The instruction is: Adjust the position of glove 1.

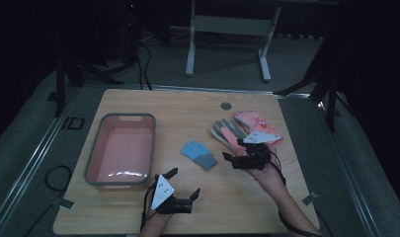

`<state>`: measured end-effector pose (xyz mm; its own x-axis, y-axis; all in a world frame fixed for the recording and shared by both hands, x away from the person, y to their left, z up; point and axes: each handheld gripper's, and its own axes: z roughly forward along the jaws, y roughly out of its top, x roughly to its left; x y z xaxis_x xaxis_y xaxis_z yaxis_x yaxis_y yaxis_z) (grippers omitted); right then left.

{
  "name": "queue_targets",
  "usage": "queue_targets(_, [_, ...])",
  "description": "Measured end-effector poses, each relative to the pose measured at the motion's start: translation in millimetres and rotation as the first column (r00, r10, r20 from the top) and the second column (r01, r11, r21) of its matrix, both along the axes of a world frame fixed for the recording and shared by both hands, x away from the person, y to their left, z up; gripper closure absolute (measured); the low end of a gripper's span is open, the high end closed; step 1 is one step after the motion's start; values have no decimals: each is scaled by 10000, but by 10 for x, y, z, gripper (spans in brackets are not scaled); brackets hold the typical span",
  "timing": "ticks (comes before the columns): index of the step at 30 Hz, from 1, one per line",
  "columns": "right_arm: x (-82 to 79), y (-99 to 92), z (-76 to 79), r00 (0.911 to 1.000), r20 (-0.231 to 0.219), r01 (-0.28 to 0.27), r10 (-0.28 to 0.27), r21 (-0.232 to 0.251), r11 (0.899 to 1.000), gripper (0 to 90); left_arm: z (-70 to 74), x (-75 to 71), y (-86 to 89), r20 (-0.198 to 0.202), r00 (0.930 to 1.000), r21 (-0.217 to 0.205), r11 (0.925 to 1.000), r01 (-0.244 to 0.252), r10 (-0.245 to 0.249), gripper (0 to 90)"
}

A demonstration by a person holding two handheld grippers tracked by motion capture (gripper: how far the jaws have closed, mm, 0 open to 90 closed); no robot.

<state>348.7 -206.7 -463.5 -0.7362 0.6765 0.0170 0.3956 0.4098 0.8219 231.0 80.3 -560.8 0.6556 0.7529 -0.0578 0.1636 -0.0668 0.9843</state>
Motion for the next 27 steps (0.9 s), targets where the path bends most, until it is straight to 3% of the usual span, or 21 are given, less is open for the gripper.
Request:
queue_targets(10, [220, 338, -101, 9980, -240, -598, 590, -371, 9975, 289, 1, 4, -1, -46, 10000, -4, 10000, 71, -71, 0])
queue_targets(25, [563, 769, -457, 9882, -975, -1281, 1181, -1029, 9864, 503, 1, 5, 2, -60, 9999, -23, 9999, 107, -107, 0])
queue_targets(27, [610, 798, -490, 9861, -1102, -1347, 1241, -949, 9863, 541, 1, 6, 3, -69, 9999, -33, 9999, 106, -107, 0])
